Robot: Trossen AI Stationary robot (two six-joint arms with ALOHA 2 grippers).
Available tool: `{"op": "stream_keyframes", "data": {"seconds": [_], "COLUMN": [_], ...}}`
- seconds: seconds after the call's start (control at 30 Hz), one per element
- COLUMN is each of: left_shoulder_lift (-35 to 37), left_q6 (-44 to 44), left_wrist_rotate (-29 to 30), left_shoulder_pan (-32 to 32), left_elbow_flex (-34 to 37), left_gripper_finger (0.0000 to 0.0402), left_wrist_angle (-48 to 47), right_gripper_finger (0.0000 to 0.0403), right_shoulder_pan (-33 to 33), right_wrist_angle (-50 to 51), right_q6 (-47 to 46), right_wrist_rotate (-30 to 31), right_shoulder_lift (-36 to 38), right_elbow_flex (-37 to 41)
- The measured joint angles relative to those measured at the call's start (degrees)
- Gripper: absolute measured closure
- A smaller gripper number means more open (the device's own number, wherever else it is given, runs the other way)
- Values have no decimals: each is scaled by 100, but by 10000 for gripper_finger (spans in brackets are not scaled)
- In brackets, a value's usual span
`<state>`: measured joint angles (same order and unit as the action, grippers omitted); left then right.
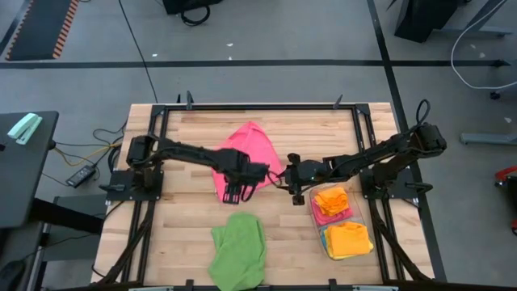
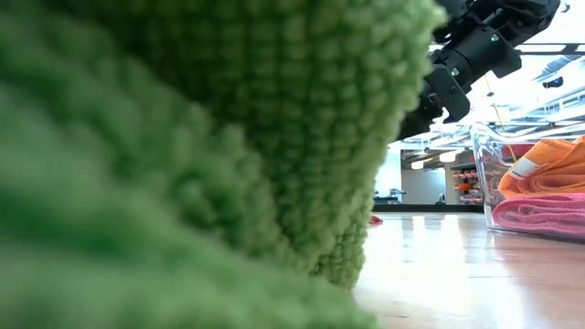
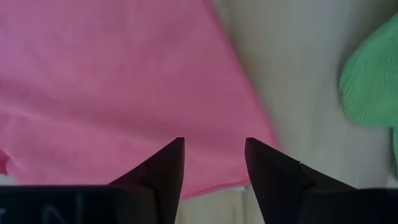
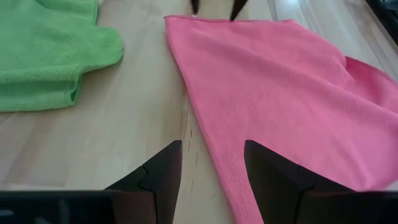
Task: Fold microfiber towels
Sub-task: Fold the pink towel
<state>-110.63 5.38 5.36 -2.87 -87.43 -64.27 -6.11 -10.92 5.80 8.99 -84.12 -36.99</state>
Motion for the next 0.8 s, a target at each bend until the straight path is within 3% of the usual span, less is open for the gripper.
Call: {"op": "stream_keyframes", "data": {"seconds": [0.57, 0.8], "left_shoulder_lift": [-7, -7], "left_q6": [-1216, -902], "left_wrist_rotate": [316, 1501], "left_shoulder_pan": [-1162, -1668], "left_elbow_flex": [1334, 1690], "left_gripper_finger": [227, 226], "left_wrist_angle": [341, 645], "right_gripper_finger": [221, 221], "right_shoulder_pan": [0, -2], "right_wrist_angle": [-433, -508], "right_q6": [515, 614], "right_wrist_rotate": [-2, -4], "right_shoulder_lift": [0, 0], "right_elbow_flex": [0, 0]}}
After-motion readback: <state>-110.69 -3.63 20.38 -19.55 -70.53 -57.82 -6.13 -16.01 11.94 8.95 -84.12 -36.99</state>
